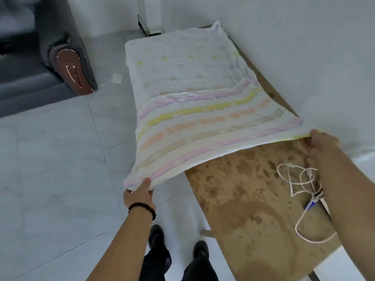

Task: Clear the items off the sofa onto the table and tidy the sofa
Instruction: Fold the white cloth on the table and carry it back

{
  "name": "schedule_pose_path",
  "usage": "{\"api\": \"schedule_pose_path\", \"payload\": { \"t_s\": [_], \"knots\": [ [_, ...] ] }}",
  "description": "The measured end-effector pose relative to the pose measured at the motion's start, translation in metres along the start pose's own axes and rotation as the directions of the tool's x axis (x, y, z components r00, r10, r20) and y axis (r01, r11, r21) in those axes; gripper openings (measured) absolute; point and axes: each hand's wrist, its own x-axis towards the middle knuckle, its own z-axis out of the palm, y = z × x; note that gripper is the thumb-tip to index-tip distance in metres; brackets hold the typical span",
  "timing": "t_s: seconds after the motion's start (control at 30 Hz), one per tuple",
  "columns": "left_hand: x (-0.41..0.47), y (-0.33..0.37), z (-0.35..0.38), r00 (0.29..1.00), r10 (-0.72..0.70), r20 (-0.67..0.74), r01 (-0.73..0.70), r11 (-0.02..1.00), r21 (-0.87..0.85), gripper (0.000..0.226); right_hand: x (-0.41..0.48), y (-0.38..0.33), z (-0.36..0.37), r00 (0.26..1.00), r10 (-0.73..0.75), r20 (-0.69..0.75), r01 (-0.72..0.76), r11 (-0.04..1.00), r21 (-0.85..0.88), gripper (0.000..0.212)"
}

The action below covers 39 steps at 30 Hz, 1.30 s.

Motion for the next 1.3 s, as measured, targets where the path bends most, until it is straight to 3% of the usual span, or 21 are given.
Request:
{"api": "schedule_pose_path", "payload": {
  "t_s": [0.17,0.3,0.43,0.6,0.73,0.83,0.97,1.03,1.17,1.3],
  "knots": [
    [-0.027,-0.036,-0.023,0.999,0.010,-0.037,-0.008,0.999,0.044,0.060,0.013,0.011,-0.048,0.994,-0.091,-0.060,0.089,0.995,-0.040,0.010],
    [-0.051,-0.067,-0.044,0.998,-0.002,-0.058,0.006,0.997,0.072,0.060,0.017,0.013,-0.088,0.965,-0.188,-0.181,0.148,0.966,-0.213,0.032],
    [-0.075,-0.096,-0.057,0.994,-0.047,-0.095,0.052,0.997,0.050,0.062,0.033,0.028,-0.117,0.960,-0.154,-0.232,0.094,0.964,-0.248,0.035],
    [-0.088,-0.107,-0.068,0.989,-0.089,-0.122,0.088,0.996,-0.013,0.055,0.010,0.032,-0.123,0.990,-0.067,-0.126,0.054,0.993,-0.102,0.032],
    [-0.087,-0.083,-0.069,0.990,-0.099,-0.096,0.090,0.992,-0.091,0.042,0.048,0.031,-0.126,0.991,0.135,-0.020,-0.135,0.991,-0.012,0.041],
    [-0.078,-0.059,-0.067,0.994,-0.084,-0.076,0.075,0.991,-0.106,0.042,0.007,0.014,-0.114,0.946,0.308,0.098,-0.317,0.943,0.102,0.028],
    [-0.065,-0.037,-0.066,0.993,-0.091,-0.078,0.086,0.994,-0.073,0.036,-0.008,0.008,-0.096,0.887,0.380,0.262,-0.417,0.903,0.103,0.031],
    [-0.054,-0.028,-0.066,0.992,-0.088,-0.094,0.085,0.996,-0.038,0.030,-0.005,0.009,-0.085,0.923,0.328,0.199,-0.345,0.937,0.057,0.034],
    [-0.021,0.002,-0.051,0.992,-0.096,-0.087,0.095,0.995,-0.017,0.010,0.019,0.004,-0.063,0.983,0.064,0.172,-0.065,0.998,0.000,0.055],
    [0.022,0.058,-0.007,0.991,-0.047,-0.126,0.044,0.999,-0.028,0.021,-0.034,-0.046,-0.006,1.000,-0.015,0.004,0.015,0.993,0.115,0.031]
  ]
}}
